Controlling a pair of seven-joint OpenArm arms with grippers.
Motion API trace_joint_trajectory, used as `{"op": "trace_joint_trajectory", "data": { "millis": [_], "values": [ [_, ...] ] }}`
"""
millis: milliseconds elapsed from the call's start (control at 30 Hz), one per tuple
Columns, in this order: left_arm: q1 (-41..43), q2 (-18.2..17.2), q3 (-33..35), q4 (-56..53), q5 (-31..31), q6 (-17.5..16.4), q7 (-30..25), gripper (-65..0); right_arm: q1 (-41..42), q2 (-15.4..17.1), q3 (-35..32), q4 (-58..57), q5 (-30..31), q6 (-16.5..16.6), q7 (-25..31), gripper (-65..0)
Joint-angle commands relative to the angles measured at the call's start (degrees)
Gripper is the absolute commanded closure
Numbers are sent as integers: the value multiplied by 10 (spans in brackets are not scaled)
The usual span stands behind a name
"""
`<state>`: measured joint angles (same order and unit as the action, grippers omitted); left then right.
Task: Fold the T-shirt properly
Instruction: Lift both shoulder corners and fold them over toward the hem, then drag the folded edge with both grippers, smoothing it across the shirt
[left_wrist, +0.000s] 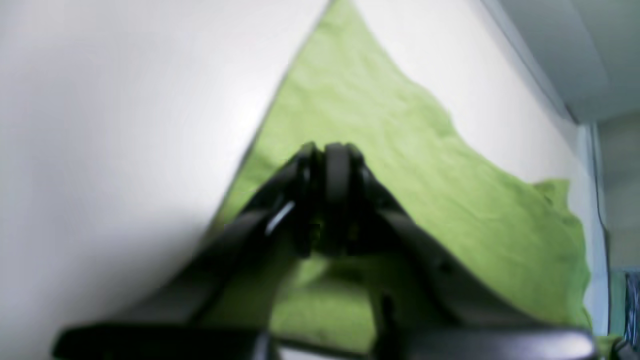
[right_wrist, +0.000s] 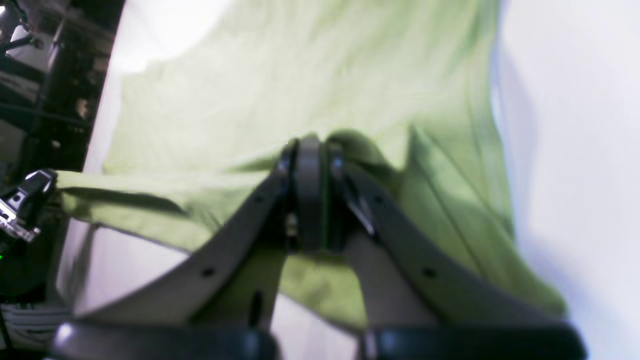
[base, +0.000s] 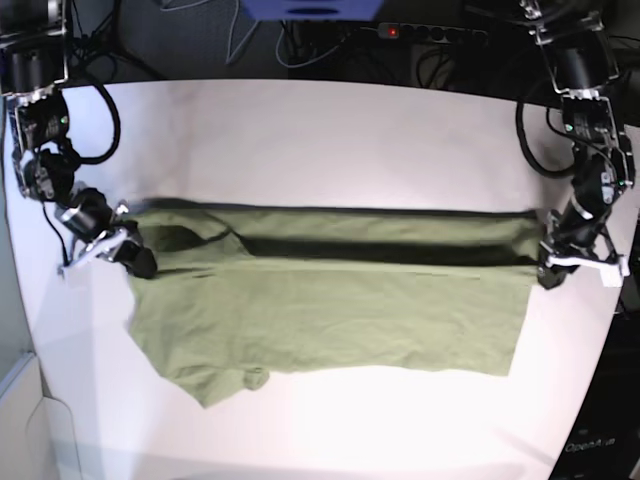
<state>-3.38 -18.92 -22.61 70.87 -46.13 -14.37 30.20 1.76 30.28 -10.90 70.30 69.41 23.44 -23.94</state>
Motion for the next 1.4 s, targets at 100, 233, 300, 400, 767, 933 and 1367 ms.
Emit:
{"op": "trace_joint_trajectory", "data": {
  "millis": [100, 233, 300, 400, 767, 933, 1367],
  "values": [
    [-7, -11, 13, 9, -2, -4, -13, -25, 29, -12, 0, 7, -47, 6, -20, -7],
    [-8, -14, 11, 9, -2, -4, -12, -25, 41, -29, 0, 9, -94, 6, -35, -7],
    [-8, -16, 10, 9, -2, -4, -15, -25, 51, -34, 0, 8, -119, 6, -39, -7],
    [-8, -24, 10, 9, -2, -4, -15, -25, 58, -40, 0, 6, -137, 6, -45, -7],
    [-23, -28, 9, 8, -2, -4, -15, -26, 106, -39, -5, 3, -140, 6, -63, -7],
    [-23, -28, 9, 8, -2, -4, -16, -26, 114, -39, -9, 3, -153, 6, -74, -7],
    [-23, -28, 9, 8, -2, -8, -17, -26, 112, -92, -16, 6, -299, 7, -94, -7]
  ]
}}
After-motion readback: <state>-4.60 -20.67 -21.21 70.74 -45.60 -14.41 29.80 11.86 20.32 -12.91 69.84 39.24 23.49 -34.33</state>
